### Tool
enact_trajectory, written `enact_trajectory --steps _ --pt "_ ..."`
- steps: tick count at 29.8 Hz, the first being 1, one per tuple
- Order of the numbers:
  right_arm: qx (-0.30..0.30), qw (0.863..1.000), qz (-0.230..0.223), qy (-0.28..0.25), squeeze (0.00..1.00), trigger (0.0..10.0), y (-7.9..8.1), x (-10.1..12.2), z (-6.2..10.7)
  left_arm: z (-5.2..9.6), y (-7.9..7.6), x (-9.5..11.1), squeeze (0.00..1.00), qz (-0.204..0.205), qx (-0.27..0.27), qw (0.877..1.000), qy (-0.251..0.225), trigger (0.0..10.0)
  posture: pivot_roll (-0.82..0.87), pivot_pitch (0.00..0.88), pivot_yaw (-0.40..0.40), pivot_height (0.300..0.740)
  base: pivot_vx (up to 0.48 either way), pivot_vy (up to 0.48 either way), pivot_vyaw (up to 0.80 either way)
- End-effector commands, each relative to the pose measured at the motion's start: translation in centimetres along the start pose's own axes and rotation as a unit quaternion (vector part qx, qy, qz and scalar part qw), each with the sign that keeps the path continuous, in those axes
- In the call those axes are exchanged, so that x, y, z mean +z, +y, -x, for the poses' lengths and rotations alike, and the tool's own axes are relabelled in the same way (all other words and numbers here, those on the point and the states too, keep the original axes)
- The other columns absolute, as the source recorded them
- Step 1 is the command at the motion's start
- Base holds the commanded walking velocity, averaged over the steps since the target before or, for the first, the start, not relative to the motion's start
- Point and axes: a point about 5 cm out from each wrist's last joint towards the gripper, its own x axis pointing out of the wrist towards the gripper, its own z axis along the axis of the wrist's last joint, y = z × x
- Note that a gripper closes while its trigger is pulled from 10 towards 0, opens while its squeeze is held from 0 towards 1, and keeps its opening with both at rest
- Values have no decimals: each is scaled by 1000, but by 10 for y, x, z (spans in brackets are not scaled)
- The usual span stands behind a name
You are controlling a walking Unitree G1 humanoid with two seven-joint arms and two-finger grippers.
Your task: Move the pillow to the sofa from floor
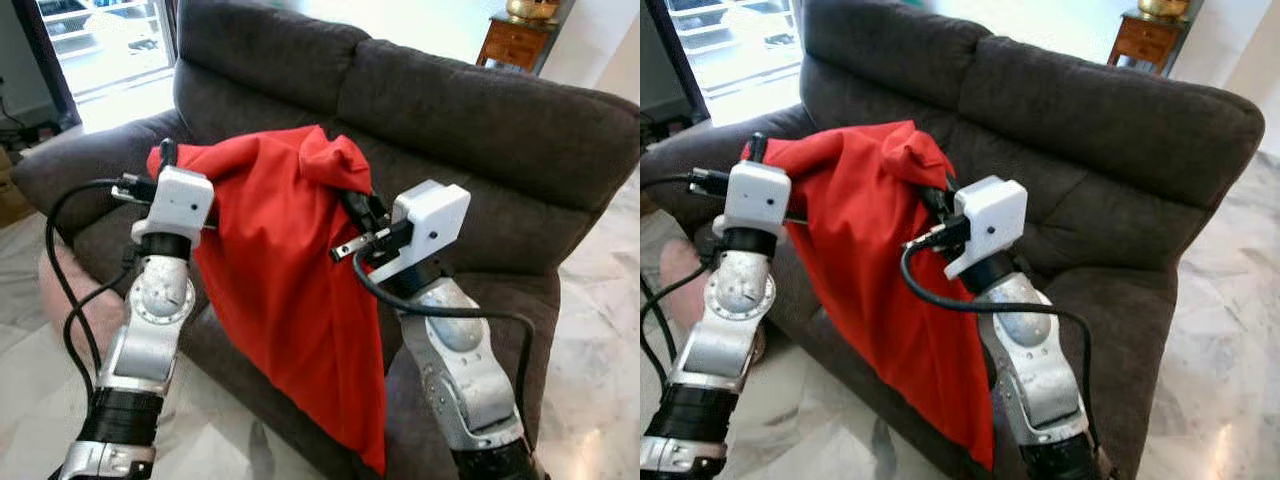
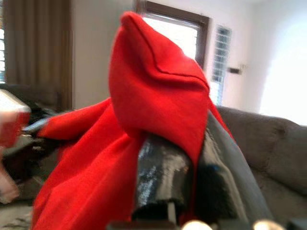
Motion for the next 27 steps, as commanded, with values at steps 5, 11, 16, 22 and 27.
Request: enact_trajectory --steps 5,11,16,22,27 --pt "-22 1000 6 -3 0 10000 -5 1 -1 -7 1 14 0 3 3 999 -35 10000 31 0 -79 740 148 0 0" --pt "-35 999 9 1 0 10000 -8 0 -1 -8 1 14 0 2 2 999 -36 10000 28 0 -76 740 287 0 0" --pt "-60 998 19 9 0 10000 -15 -3 0 -8 1 15 0 3 1 999 -37 10000 27 0 -74 740 317 0 0" --pt "-79 997 25 8 0 10000 -20 -2 0 -8 0 14 0 4 -2 999 -36 10000 26 0 -74 740 336 0 0" --pt "-93 995 28 8 0 10000 -23 -2 0 -8 -2 13 0 6 -8 999 -32 10000 29 0 -75 740 339 0 0"
